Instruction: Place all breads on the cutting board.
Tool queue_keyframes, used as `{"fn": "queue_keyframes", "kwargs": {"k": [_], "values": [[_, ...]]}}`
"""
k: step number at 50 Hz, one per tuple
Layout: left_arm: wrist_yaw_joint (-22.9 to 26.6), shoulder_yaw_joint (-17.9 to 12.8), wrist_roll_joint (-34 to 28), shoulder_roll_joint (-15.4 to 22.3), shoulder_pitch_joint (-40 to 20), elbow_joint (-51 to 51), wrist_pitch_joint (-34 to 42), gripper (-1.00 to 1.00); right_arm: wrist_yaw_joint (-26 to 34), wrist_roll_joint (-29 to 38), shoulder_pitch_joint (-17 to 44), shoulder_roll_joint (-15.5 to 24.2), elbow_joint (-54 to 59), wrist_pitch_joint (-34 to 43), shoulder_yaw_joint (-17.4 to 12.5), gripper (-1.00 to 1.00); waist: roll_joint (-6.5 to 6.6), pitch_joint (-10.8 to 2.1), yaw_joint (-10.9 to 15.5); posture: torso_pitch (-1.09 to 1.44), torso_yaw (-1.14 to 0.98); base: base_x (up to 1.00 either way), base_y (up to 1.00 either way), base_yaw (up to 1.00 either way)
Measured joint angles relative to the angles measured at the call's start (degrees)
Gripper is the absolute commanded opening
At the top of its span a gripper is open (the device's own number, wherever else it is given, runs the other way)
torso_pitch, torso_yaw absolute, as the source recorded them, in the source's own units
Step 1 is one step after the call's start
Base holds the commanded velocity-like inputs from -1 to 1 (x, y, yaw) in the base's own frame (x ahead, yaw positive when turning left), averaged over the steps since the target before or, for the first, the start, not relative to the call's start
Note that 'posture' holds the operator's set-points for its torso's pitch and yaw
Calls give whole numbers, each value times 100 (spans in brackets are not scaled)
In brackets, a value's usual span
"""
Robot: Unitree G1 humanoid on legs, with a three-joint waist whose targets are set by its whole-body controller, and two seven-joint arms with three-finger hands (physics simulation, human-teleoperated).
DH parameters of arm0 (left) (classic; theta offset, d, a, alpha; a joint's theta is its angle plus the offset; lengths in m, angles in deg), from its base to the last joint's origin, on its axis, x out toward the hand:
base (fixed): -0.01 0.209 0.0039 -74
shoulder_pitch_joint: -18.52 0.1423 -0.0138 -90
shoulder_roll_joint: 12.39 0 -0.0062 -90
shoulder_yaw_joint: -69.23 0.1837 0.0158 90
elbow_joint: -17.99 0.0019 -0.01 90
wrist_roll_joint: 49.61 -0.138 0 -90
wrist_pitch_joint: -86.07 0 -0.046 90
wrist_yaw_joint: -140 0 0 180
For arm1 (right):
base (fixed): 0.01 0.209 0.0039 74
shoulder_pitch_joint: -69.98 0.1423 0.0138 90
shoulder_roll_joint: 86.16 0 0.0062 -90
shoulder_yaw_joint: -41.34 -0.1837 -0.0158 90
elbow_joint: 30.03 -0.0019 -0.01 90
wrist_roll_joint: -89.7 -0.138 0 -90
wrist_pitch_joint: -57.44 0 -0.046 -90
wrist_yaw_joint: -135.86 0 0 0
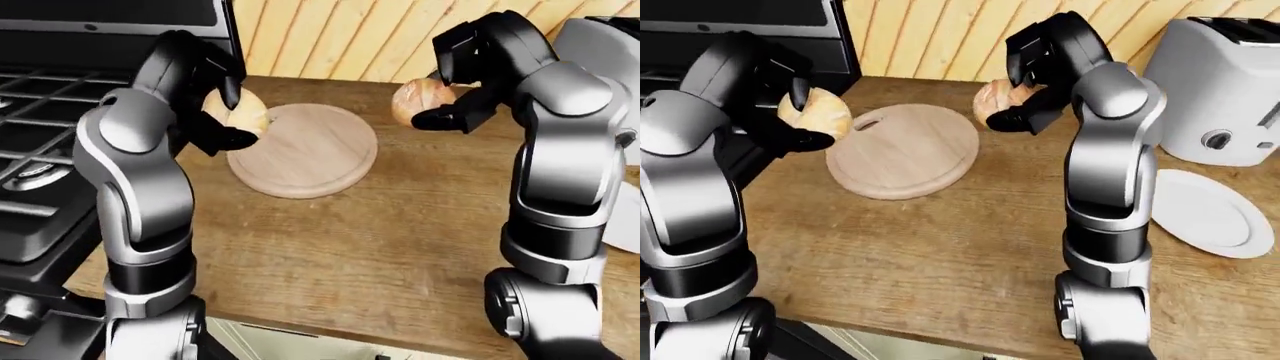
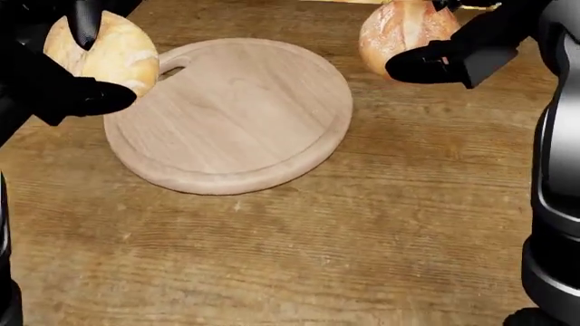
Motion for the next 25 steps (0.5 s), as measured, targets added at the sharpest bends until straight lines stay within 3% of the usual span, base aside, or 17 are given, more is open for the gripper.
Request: {"fn": "queue_keyframes", "kwargs": {"k": [2,4,6,8,10,12,15,17,19,23,24,25], "values": [[-29,-128,-59,29,63,-16,7,-100,3,-55,-33,-44,-89,-52,138,-100,-42,0,67,0,0,0,0,0],[-42,-165,-107,45,-8,20,39,-100,12,-96,52,-22,-57,-117,202,-100,-290,-23,52,0,0,0,0,0],[-51,-100,-99,-17,35,-32,-1,-100,-9,-81,6,-6,-45,-166,146,-100,-264,54,-36,0,0,0,0,0],[-13,-11,-35,-39,68,16,-29,-100,-35,-36,-27,4,47,-148,90,-100,-252,48,-103,0,0,0,0,0],[10,3,16,-29,47,95,-35,-100,-62,7,9,8,120,-131,77,-100,-155,13,-151,0,0,0,0,0],[5,-25,20,-21,66,123,-28,-100,-82,23,-10,-22,112,-154,95,-100,-171,15,-172,0,0,4,31,0],[7,-4,22,-30,69,159,-2,-100,-66,14,-55,-19,142,-162,97,-100,-443,-95,-136,0,0,6,40,0],[-4,-23,11,-8,15,115,-13,-100,-76,4,13,-17,118,-188,74,-100,-523,-183,-88,0,0,6,42,0],[-33,-55,-13,6,-52,54,-42,-100,-99,-7,78,-2,25,-238,49,-100,-465,-215,-60,0,0,5,30,0],[-61,-67,-41,34,-126,-44,-101,-100,-143,-13,153,10,-26,-279,17,-100,-62,-158,-167,0,0,0,2,0],[-50,-72,-48,54,-104,-55,-97,-100,-149,-17,139,-17,-21,-278,32,-100,-77,-135,-195,0,0,0,0,0],[-30,-88,-60,64,-53,-47,-76,-100,-142,-30,98,-49,-4,-268,75,-100,-175,-47,-175,0,0,0,0,0]]}}
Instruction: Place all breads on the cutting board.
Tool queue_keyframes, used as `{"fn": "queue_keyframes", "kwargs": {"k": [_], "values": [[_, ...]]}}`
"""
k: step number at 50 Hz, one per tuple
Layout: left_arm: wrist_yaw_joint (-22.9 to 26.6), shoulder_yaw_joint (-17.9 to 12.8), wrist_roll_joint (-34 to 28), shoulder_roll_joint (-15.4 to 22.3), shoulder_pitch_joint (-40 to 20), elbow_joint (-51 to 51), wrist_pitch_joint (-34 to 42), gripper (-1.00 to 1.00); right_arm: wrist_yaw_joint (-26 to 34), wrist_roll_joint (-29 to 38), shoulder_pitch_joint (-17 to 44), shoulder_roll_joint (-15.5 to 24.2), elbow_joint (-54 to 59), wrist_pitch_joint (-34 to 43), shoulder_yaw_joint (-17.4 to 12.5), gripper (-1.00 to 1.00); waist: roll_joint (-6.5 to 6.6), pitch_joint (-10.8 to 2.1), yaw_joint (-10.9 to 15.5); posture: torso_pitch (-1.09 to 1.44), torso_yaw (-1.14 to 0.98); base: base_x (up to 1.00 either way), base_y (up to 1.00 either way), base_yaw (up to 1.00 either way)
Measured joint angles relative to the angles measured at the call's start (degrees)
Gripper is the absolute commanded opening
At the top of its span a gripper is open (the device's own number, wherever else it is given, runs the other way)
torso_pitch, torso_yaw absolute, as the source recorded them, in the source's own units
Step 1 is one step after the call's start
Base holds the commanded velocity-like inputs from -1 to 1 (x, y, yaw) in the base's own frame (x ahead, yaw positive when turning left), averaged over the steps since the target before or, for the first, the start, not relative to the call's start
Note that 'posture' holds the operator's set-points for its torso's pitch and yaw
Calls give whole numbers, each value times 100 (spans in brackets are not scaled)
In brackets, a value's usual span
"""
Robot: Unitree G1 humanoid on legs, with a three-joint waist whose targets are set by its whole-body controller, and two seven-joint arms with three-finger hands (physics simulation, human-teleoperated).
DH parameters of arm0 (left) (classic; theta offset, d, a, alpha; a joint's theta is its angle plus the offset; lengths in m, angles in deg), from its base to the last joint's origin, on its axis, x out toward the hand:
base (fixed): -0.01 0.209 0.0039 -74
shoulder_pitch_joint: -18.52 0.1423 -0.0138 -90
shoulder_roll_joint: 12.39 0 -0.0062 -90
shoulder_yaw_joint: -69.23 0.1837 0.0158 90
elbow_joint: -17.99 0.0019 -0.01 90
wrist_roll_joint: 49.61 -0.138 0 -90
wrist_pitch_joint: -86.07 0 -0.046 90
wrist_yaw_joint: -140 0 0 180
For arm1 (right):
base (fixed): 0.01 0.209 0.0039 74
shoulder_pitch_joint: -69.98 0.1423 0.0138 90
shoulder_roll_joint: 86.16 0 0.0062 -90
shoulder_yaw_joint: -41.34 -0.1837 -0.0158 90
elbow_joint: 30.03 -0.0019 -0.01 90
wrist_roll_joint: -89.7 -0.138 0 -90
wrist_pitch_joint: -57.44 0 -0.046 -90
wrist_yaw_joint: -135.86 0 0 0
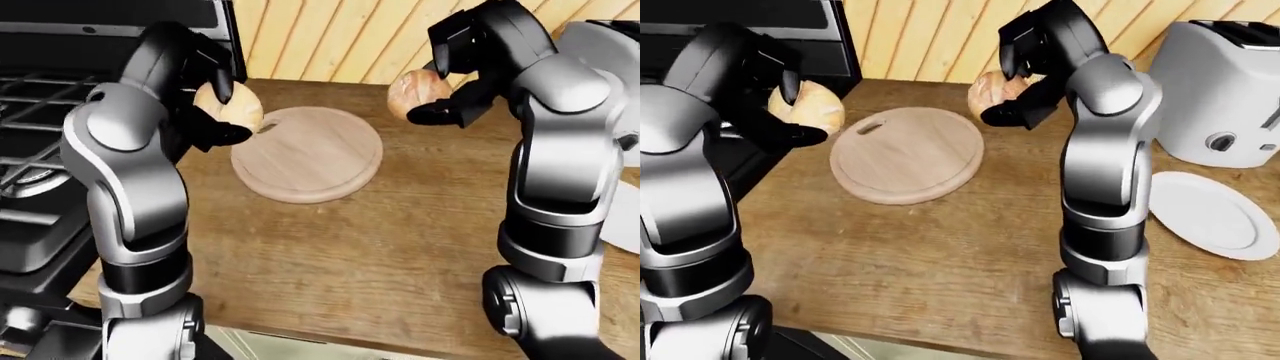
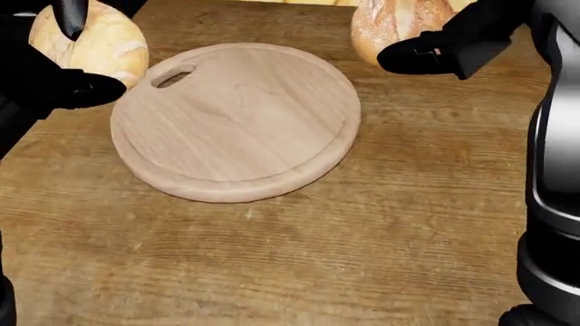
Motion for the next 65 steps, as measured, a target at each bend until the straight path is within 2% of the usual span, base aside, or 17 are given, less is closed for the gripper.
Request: {"fn": "queue_keyframes", "kwargs": {"k": [3,6,14,19,28,37,43,51,53,58,61,65], "values": [[83,-27,-34,8,60,176,133,-100,65,-68,-32,-42,116,81,137,-100,-177,127,87,0,0,0,0,0],[144,-4,-55,-14,-17,246,224,-100,75,-109,-24,-42,150,86,143,-100,-284,153,141,0,0,0,0,0],[343,146,-189,1,-610,282,249,-100,13,-53,101,19,84,55,49,-100,-206,31,135,0,0,0,0,0],[343,160,-242,-89,-893,576,152,-100,-19,-33,121,-38,150,49,77,-100,-163,19,118,0,0,0,0,0],[-375,170,154,-353,-1189,1953,-347,-100,-115,-28,242,-160,298,4,145,-100,-155,28,102,0,0,0,0,0],[-1163,332,492,-537,-1342,3382,-956,-100,-159,-40,353,-159,309,1,129,-100,-179,8,88,0,0,0,0,0],[-1368,400,456,-584,-1283,3758,-1238,-100,-188,-70,386,-147,324,18,107,-100,-175,-6,83,0,0,0,0,0],[-1400,395,371,-620,-1146,3939,-1377,-99,-280,-141,347,-159,380,-44,105,-100,-172,-7,73,0,0,0,0,0],[-1399,398,346,-617,-1118,3953,-1402,-75,-306,-158,338,-162,426,-67,106,-100,-169,-7,73,0,0,0,0,0],[-1418,399,310,-639,-1053,4055,-1499,-33,-359,-193,294,-178,470,-120,118,-100,-164,-11,73,0,0,0,0,0],[-1414,416,280,-662,-958,4041,-1522,-31,-369,-216,286,-167,469,-136,108,-100,-161,-15,73,0,0,0,0,0],[-1393,420,252,-663,-908,4132,-1542,-16,-403,-236,268,-164,478,-170,93,-100,-165,-15,68,0,0,0,0,0]]}}
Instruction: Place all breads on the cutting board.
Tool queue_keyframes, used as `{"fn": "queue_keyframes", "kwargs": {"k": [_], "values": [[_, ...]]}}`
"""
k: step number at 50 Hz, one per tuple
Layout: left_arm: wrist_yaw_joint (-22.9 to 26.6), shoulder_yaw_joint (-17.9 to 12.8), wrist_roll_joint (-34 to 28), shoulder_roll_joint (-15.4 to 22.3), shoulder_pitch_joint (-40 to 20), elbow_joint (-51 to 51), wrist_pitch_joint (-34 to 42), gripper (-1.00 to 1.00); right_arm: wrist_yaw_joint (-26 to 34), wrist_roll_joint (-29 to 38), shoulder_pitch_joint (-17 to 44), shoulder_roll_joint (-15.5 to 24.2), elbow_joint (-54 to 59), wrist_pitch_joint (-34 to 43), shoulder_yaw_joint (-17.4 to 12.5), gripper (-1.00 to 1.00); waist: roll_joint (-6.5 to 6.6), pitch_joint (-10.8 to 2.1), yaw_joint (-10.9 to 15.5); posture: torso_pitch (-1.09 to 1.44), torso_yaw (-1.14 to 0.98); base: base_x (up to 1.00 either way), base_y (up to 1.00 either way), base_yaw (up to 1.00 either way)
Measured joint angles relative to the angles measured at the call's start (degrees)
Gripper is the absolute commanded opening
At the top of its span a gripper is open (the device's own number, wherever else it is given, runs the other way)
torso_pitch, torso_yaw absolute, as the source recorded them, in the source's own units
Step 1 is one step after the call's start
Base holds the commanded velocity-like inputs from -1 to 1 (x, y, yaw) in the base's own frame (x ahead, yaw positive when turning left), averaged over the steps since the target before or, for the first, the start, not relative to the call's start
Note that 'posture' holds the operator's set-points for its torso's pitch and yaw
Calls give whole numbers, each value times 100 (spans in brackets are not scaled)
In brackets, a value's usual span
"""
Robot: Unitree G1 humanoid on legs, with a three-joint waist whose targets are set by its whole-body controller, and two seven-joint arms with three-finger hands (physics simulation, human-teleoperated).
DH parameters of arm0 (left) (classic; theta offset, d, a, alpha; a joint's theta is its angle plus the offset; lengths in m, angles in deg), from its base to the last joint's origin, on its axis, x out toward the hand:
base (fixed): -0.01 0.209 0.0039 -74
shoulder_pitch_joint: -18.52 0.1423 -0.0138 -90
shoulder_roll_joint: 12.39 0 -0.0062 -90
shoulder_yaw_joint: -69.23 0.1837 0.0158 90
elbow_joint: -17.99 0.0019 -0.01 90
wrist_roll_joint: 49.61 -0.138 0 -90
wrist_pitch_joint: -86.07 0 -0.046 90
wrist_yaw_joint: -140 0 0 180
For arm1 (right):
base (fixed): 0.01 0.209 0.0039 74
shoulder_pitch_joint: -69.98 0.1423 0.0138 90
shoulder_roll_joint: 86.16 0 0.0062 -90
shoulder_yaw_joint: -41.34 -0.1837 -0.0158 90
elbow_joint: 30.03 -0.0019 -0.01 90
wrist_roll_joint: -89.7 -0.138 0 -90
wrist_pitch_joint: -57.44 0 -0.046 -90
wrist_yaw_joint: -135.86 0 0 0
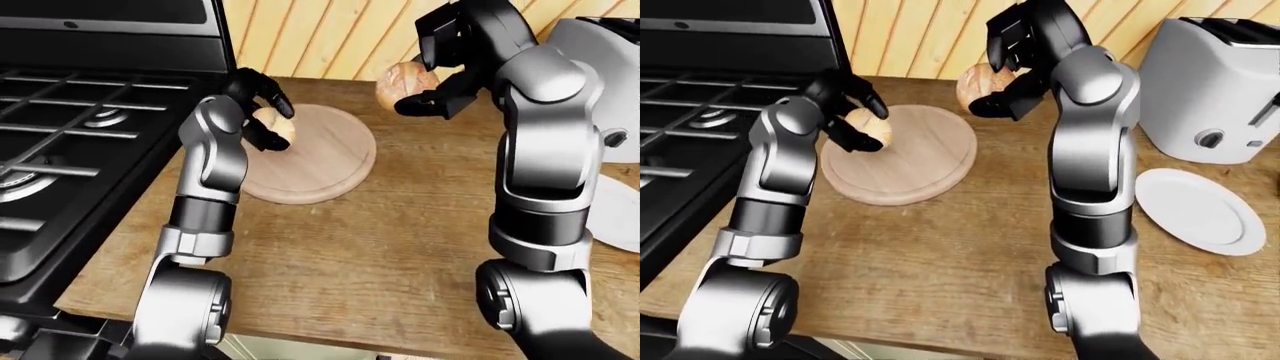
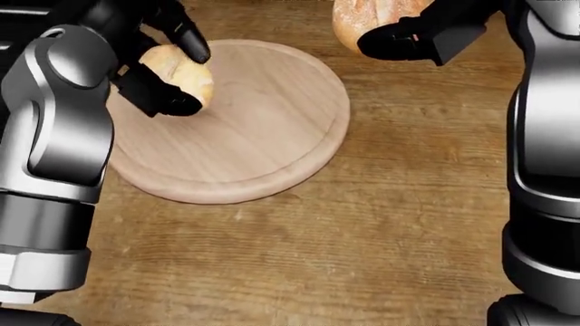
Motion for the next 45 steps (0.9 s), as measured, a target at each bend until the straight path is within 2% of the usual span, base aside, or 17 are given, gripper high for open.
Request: {"fn": "queue_keyframes", "kwargs": {"k": [1,4,10,13,14,20,30,38,45], "values": [[8,-4,-8,1,6,4,5,-3,-7,-4,-4,1,5,-5,-1,-100,-1,1,0,0,0,0,0,0],[62,10,-65,12,54,-64,55,4,-9,-9,-11,1,-9,18,14,-100,3,-1,-2,0,0,0,0,0],[232,1,-195,34,126,-207,190,38,14,6,13,-14,-42,61,49,-100,8,-7,0,0,0,0,0,0],[303,-2,-240,26,145,-315,235,47,28,27,35,-31,-67,95,65,-100,5,-10,3,0,0,0,0,0],[326,-3,-251,20,149,-352,248,58,33,34,39,-40,-79,106,71,-100,4,-11,4,0,0,0,0,0],[566,-26,-299,18,124,-718,423,73,-11,86,47,-215,-116,133,127,-100,-1,-6,-6,0,0,0,0,0],[1413,-134,-448,234,166,-2563,1226,67,-357,40,183,-711,623,-89,357,-100,49,-7,-16,0,0,0,0,0],[1681,-214,-488,385,166,-2782,1508,68,-632,81,607,-978,1822,-484,499,-100,70,4,-8,0,0,0,0,0],[1657,-209,-456,387,79,-2713,1543,68,-738,283,1008,-1286,2762,-858,651,-100,76,18,-9,0,0,0,0,0]]}}
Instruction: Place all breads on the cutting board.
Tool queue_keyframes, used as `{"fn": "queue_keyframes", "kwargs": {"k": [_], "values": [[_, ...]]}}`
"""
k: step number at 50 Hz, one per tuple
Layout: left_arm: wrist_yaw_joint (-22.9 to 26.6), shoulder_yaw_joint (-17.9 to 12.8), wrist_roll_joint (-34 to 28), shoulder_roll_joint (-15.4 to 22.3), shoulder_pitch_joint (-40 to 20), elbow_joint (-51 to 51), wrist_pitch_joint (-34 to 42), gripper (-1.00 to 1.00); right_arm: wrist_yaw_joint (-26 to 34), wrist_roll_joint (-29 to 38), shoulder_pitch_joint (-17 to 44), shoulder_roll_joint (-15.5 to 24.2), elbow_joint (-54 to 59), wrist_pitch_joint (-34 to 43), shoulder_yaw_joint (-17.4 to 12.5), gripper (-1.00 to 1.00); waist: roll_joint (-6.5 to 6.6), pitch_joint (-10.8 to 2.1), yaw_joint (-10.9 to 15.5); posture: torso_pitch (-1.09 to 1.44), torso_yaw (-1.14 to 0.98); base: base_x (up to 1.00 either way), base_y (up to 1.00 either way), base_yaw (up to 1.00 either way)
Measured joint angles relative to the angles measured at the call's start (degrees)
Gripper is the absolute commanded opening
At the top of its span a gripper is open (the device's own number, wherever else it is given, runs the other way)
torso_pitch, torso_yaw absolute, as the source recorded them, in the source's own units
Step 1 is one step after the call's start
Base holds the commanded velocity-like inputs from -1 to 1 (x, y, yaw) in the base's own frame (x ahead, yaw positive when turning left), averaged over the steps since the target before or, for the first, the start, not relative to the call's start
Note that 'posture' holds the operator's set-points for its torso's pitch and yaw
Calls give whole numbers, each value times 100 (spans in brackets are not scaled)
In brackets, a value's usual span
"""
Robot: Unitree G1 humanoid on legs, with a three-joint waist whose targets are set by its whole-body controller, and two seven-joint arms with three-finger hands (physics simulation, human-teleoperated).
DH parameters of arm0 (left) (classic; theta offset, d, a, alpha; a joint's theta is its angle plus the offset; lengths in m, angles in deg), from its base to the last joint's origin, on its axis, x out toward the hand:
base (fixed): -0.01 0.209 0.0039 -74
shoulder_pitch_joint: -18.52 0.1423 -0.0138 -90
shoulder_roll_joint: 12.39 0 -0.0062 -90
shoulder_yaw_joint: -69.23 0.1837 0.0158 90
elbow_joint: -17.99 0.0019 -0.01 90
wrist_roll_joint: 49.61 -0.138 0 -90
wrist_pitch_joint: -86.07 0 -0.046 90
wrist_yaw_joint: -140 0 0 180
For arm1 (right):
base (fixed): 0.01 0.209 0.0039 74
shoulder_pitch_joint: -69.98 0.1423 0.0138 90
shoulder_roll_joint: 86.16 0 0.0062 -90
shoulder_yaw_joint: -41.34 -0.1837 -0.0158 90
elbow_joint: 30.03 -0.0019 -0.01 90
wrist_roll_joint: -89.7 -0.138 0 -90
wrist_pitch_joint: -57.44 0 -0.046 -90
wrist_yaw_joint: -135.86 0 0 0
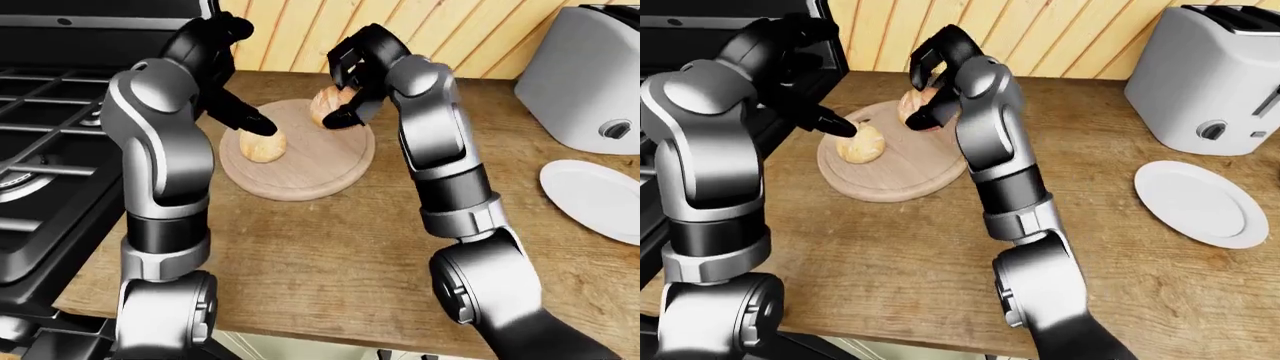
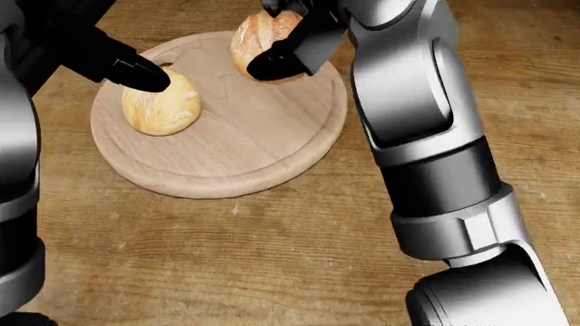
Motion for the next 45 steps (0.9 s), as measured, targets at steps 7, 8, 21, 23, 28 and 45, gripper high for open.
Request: {"fn": "queue_keyframes", "kwargs": {"k": [7,8,21,23,28,45], "values": [[-34,-10,55,35,-52,72,-11,73,-200,89,70,-210,628,-474,25,-100,6,-20,4,0,0,0,0,0],[-37,-6,55,36,-42,63,-14,74,-218,102,59,-233,697,-512,28,-100,9,-21,5,0,0,0,0,0],[-1,-26,77,91,22,-14,-2,72,-250,302,-88,-394,811,-723,73,15,18,-8,4,0,0,0,0,0],[-6,-28,82,86,20,-13,-1,71,-204,325,-139,-389,752,-721,77,58,15,-11,3,0,0,0,0,0],[-25,-25,106,86,10,-4,-8,70,-84,392,-276,-410,686,-742,107,76,15,-18,-4,0,0,0,0,0],[-60,-19,151,173,189,130,-111,77,888,458,-266,491,-233,-370,-239,81,-21,-4,17,0,0,0,0,0]]}}
